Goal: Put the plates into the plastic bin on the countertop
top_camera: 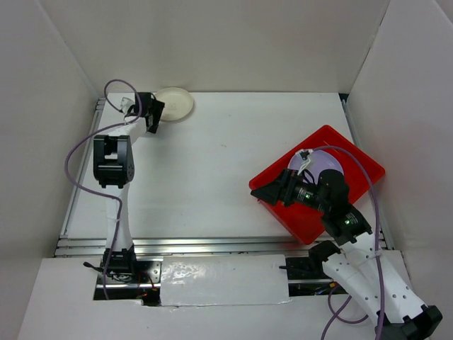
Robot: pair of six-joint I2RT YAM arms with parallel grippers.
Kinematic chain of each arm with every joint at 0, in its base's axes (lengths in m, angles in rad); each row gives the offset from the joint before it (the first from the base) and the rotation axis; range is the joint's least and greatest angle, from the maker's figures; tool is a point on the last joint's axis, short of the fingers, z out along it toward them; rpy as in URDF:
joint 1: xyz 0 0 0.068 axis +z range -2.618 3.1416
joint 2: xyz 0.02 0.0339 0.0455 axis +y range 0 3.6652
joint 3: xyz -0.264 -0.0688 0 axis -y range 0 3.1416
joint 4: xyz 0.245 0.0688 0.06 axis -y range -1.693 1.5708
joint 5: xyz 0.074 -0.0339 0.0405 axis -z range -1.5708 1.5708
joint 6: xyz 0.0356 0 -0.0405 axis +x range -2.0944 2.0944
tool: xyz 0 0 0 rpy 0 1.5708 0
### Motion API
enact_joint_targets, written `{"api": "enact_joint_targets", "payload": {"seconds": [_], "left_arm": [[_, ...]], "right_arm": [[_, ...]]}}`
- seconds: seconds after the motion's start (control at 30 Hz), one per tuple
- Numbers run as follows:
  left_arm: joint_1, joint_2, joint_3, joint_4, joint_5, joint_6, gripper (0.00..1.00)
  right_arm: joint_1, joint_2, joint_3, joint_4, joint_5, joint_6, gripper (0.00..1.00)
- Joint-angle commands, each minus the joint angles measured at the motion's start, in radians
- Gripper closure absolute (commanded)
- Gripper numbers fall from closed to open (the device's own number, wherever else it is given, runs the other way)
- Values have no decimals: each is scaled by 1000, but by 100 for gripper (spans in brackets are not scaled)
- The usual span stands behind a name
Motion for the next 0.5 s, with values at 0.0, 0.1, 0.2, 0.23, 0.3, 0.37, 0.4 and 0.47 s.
{"api": "enact_joint_targets", "payload": {"seconds": [0.0,0.1,0.2,0.23,0.3,0.37,0.4,0.47], "left_arm": [[-31,138,240,-362,-81,27,3],[-33,181,299,-410,-98,24,34],[-30,175,294,-393,-99,33,75],[-31,175,296,-392,-96,40,81],[-27,166,330,-435,-90,50,100],[-33,89,287,-461,-101,72,100],[-39,40,246,-456,-108,84,100],[-63,-150,90,-433,-145,134,100]], "right_arm": [[-11,-7,50,-70,42,-33,0],[-18,-27,56,-56,11,-17,0],[-16,-53,81,-111,29,-29,0],[-16,-61,88,-130,40,-36,0],[-15,-82,108,-174,97,-54,0],[-11,-96,112,-193,176,-57,0],[-16,-95,112,-199,198,-60,0],[-15,-67,121,-205,246,-60,0]]}}
